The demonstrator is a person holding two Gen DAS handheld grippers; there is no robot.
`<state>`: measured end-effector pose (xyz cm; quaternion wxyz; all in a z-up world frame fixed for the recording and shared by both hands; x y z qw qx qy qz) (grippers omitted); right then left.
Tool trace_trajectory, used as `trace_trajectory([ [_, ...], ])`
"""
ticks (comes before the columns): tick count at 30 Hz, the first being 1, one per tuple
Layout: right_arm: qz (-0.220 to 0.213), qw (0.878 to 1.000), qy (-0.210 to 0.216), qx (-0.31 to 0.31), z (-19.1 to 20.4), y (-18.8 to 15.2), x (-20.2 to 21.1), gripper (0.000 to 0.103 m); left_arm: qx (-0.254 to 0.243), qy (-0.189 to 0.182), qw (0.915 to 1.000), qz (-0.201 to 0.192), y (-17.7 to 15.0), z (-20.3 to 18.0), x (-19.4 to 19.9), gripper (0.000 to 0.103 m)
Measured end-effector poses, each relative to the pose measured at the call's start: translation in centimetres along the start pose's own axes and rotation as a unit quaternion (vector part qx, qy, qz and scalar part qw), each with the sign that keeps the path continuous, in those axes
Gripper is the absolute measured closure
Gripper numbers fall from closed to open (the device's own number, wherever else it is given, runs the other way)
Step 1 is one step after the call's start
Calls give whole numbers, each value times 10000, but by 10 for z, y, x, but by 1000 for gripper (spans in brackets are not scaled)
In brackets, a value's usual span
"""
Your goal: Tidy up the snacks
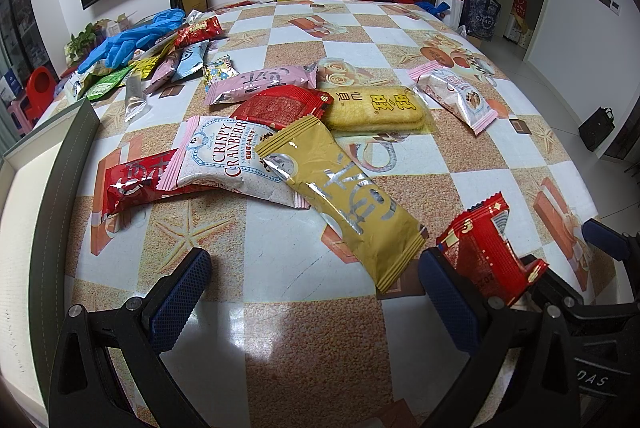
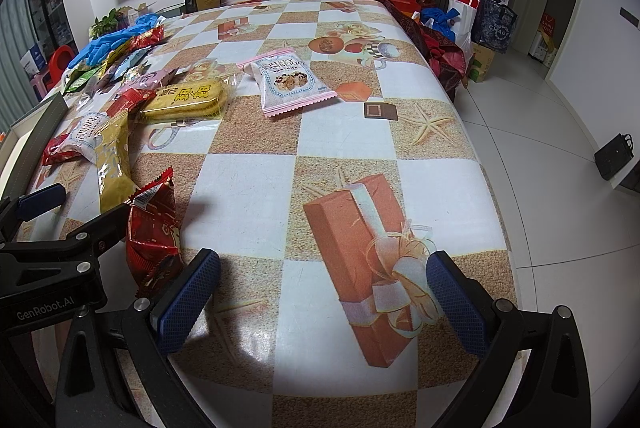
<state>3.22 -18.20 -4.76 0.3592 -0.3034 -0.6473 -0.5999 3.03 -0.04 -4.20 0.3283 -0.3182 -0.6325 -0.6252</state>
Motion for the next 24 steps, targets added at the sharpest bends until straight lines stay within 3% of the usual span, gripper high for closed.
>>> trace_trajectory([
  [24, 1, 10000, 0, 0, 0, -3, 2, 0, -5, 5, 10000, -1, 0, 1, 0, 0],
])
Point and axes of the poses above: each gripper's, at about its wrist camera, not at the fingertips, and x roughly against the way its jaws point, z to its left, y to its top, the point moved 5 cm from there along -x, roughly the way its jaws point, and after that the axes turned 1 degree about -x, right-handed, at the moved point
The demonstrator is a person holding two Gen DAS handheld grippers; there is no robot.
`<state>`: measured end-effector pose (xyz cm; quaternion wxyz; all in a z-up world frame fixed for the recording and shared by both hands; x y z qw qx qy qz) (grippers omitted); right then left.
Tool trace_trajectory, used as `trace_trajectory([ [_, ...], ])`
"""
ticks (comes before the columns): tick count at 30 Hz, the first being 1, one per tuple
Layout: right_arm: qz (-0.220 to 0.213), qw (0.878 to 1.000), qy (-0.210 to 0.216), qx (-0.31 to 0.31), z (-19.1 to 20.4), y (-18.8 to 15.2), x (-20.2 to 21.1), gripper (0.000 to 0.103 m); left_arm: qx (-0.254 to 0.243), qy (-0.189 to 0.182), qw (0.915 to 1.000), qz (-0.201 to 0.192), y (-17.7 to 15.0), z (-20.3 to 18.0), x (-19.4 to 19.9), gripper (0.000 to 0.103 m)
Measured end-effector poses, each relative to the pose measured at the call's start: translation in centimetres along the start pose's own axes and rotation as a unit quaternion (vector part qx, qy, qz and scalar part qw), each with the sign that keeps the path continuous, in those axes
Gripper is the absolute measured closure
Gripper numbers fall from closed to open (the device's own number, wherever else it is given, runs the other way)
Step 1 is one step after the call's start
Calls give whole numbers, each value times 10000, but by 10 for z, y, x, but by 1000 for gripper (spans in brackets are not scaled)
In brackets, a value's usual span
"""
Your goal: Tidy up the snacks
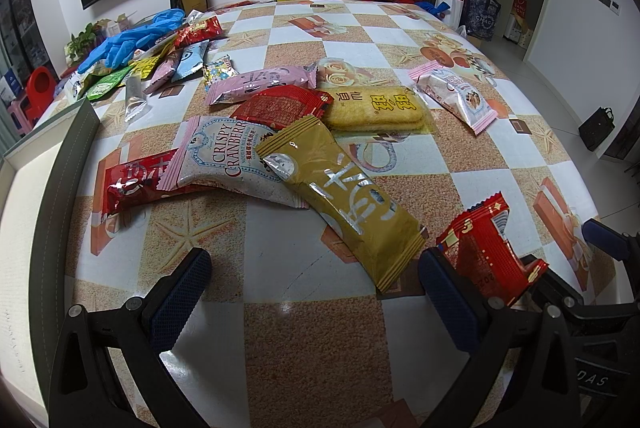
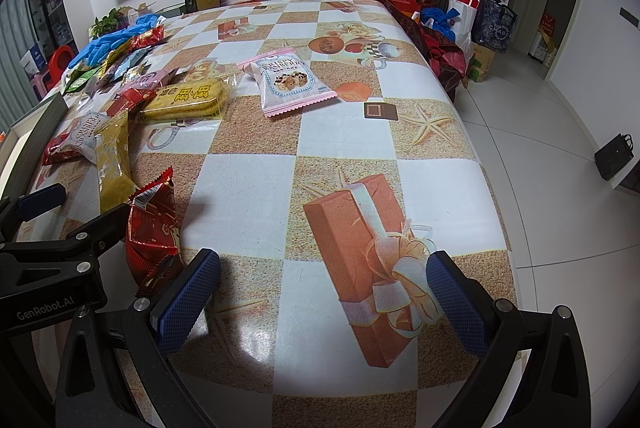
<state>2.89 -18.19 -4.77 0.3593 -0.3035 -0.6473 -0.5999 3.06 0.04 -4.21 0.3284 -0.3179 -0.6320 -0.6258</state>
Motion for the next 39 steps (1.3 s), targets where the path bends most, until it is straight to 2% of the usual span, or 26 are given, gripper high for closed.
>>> trace_trajectory([
  [39, -1, 10000, 2, 4, -1, 2, -1, 0, 1, 2, 10000, 2, -1, 1, 0, 0],
])
Point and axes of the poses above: each gripper's, at about its wrist camera, not at the fingertips, and x roughly against the way its jaws point, z to its left, y to its top, the point moved 5 cm from there along -x, roughly the way its jaws point, and after that the axes turned 1 degree about -x, right-handed, at the moved point
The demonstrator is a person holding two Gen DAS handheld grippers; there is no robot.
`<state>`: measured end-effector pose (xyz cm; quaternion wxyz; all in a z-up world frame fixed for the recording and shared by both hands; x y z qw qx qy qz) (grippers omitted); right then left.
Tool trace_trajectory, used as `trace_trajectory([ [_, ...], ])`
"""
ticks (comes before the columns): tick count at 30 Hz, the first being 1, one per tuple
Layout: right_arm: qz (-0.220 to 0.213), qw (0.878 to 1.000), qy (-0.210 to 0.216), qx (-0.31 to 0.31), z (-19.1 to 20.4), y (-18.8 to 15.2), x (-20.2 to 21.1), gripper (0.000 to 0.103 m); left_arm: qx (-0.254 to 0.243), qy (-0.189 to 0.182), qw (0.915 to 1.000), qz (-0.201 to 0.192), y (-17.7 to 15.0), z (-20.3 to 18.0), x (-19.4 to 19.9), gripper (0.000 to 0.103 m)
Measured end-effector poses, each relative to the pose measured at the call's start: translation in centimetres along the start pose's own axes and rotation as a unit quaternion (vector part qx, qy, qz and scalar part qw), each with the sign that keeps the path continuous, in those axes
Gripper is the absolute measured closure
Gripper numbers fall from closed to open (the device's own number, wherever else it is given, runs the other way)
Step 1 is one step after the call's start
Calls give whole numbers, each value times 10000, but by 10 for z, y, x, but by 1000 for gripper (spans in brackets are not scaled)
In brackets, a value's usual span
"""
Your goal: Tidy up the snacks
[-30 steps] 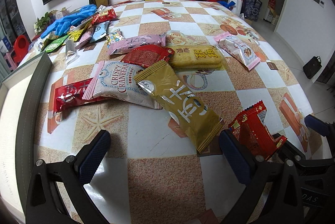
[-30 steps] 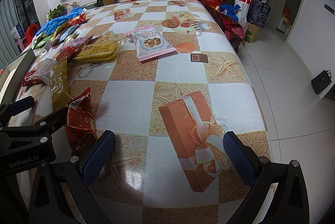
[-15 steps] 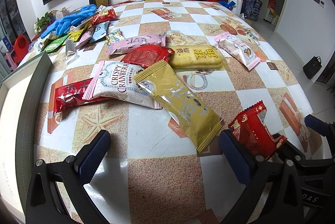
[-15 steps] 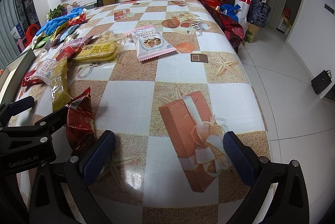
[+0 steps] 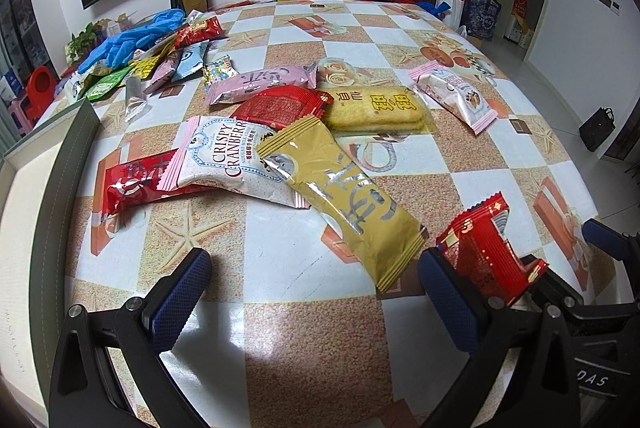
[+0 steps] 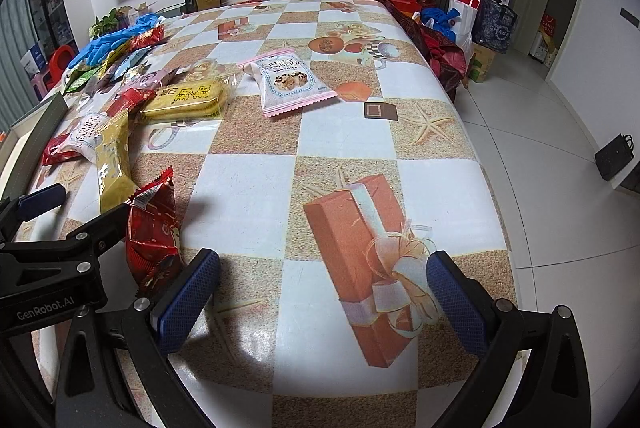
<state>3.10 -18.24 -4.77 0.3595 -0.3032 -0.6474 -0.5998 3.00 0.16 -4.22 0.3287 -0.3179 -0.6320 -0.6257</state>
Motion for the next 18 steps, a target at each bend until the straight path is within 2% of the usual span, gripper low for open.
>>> trace_trajectory([
  [18, 0, 10000, 1, 0, 0, -1, 1, 0, 1, 1, 10000, 0, 0, 0, 0, 0],
])
Point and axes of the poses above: each gripper's, at about its wrist camera, not at the fingertips, and x roughly against the way its jaws point, z to its left, y to its top, the point moved 5 cm from there along -x, roughly the way its jaws point, and after that the axes turned 1 degree about -x, right-handed, at the moved point
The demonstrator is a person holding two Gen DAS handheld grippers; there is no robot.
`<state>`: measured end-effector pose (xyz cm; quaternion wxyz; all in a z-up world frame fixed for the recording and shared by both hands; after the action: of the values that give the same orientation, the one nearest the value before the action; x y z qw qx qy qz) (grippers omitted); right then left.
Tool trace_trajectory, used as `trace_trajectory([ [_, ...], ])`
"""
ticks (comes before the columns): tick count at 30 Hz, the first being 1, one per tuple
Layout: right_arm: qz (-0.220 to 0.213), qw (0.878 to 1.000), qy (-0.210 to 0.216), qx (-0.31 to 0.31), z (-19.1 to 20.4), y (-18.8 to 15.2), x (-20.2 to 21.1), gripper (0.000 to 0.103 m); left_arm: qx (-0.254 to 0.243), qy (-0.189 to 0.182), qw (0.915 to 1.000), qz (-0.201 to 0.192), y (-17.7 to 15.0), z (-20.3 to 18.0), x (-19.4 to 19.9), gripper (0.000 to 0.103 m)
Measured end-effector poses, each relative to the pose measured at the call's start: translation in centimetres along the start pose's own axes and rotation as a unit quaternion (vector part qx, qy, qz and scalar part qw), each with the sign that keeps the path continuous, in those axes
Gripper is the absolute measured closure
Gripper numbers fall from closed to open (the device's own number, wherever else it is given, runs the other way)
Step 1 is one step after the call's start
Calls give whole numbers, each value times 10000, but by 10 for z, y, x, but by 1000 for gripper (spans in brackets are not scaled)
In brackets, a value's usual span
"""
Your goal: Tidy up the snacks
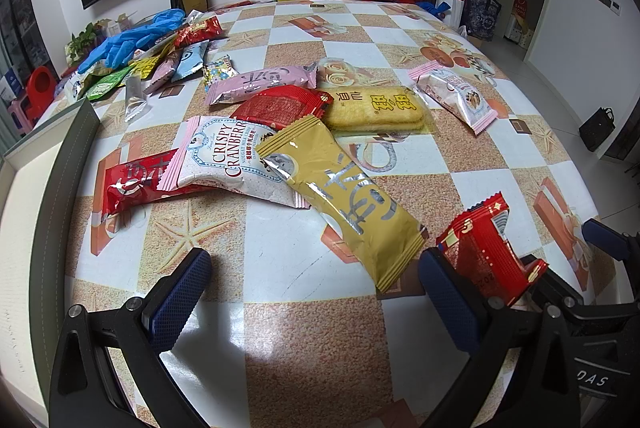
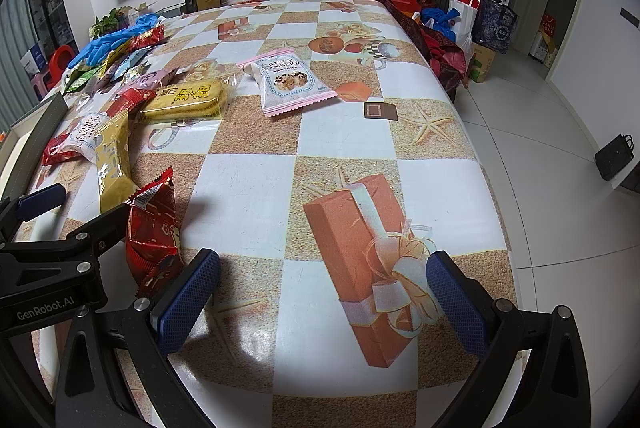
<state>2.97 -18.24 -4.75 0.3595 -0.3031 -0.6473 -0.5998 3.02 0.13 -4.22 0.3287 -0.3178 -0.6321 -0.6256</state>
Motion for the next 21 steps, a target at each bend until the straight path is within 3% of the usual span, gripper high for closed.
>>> trace_trajectory([
  [21, -1, 10000, 1, 0, 0, 1, -1, 0, 1, 0, 10000, 0, 0, 0, 0, 0],
])
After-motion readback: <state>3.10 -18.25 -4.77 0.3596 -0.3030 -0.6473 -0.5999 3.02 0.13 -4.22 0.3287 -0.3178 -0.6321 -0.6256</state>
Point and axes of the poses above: each gripper's, at about its wrist camera, not at the fingertips, and x roughly against the way its jaws point, z to its left, y to its top, the point moved 5 cm from there along -x, roughly the way its jaws point, and after that the axes turned 1 degree about -x, right-handed, at the moved point
